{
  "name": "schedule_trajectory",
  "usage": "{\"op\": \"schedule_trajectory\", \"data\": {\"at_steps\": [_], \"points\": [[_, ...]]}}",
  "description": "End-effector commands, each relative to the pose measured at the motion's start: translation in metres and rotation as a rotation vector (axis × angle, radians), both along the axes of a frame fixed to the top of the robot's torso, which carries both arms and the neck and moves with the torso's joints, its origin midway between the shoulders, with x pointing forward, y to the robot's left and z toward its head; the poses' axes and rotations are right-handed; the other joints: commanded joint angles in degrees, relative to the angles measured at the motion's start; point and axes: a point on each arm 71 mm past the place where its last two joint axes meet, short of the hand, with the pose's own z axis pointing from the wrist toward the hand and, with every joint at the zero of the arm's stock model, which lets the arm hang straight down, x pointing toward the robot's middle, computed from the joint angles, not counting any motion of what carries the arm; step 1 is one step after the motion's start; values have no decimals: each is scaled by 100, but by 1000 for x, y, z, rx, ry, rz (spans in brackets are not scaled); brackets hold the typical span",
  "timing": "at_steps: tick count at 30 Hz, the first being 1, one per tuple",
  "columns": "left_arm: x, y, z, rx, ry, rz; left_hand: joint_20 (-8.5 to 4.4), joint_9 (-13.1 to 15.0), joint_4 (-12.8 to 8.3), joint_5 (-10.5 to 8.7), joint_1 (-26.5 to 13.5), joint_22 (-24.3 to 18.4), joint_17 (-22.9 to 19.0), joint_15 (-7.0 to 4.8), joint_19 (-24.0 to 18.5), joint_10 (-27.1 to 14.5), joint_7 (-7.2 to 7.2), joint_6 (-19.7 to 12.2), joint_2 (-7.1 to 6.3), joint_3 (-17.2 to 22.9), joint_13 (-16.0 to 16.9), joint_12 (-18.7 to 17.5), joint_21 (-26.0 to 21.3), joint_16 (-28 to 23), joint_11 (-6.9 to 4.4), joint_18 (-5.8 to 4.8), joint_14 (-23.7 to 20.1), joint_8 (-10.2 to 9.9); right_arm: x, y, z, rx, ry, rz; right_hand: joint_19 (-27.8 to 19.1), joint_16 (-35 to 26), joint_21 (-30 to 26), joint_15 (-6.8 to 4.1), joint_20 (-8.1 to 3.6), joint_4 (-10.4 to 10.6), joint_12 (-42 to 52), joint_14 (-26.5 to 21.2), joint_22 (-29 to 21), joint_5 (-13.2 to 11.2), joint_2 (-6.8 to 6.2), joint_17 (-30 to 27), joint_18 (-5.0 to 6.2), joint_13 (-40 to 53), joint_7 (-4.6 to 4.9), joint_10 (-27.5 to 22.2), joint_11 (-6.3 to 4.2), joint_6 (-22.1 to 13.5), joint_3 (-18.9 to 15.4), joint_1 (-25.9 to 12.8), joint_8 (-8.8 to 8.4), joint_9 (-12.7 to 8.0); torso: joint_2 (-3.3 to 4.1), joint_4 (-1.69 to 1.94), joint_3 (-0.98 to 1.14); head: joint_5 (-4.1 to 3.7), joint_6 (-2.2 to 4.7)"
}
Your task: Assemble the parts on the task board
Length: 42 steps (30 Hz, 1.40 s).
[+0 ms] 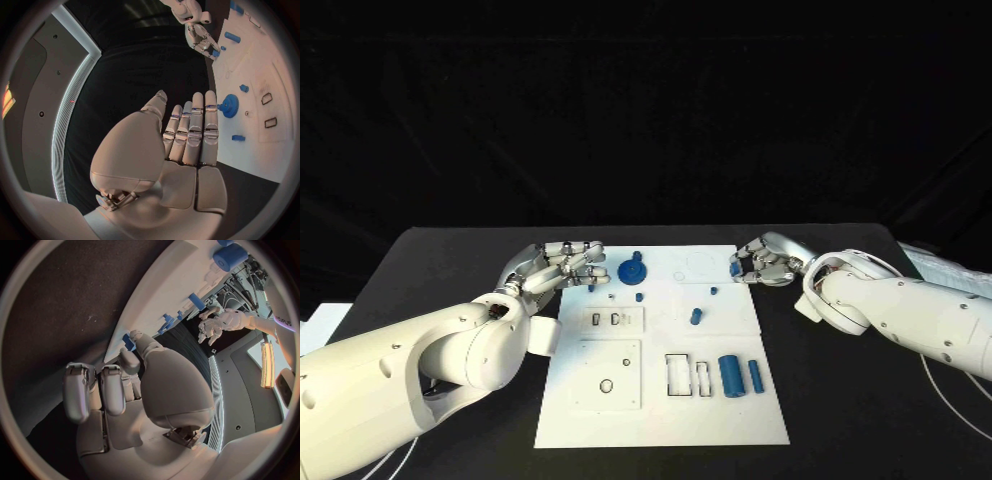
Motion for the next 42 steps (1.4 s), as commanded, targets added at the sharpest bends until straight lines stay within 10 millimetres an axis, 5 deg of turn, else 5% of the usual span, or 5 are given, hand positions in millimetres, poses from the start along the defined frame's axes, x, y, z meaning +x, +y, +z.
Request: {"op": "schedule_trajectory", "data": {"at_steps": [1,18,33,42], "points": [[0,-2,1,-8,-10,-20,-4,2,-32,-21,9,9,9,-15,26,-11,2,10,35,4,1,-30,2,-8,9,46,32,-20,-1,3,-1,4,11,17,8,20,26,10,-8,-17,55,377,355,2,94,387,-39,19,-8,10,-25,81,-20,-8,51,11,0,-4,3,-4,-5],[0,-2,1,-6,-5,-19,-4,2,-32,-21,9,9,9,-15,26,-11,2,10,35,4,1,-30,2,-8,9,46,32,-20,0,4,-1,26,3,12,67,58,72,-90,-89,-17,222,397,449,-307,413,473,-58,147,-159,153,-152,664,162,9,256,76,-4,2,1,-36,-23],[0,-1,0,-3,1,-18,-4,2,-32,-21,9,9,9,-15,26,-11,2,10,35,4,1,-30,2,-8,9,46,32,-20,-1,8,4,72,-41,-19,112,88,106,-207,-193,10,350,414,520,-414,538,543,-73,263,-339,279,-293,1096,227,-97,424,170,-5,6,1,-39,-33],[2,2,-1,1,4,-10,-4,2,-38,-22,5,11,17,-15,26,-11,3,10,40,10,1,-33,2,-12,10,45,32,-23,-9,37,21,112,-13,7,118,82,109,-238,-228,-30,362,414,525,-375,579,536,-75,283,-365,302,-322,1110,274,-63,429,187,-17,12,-6,-35,-13]]}}
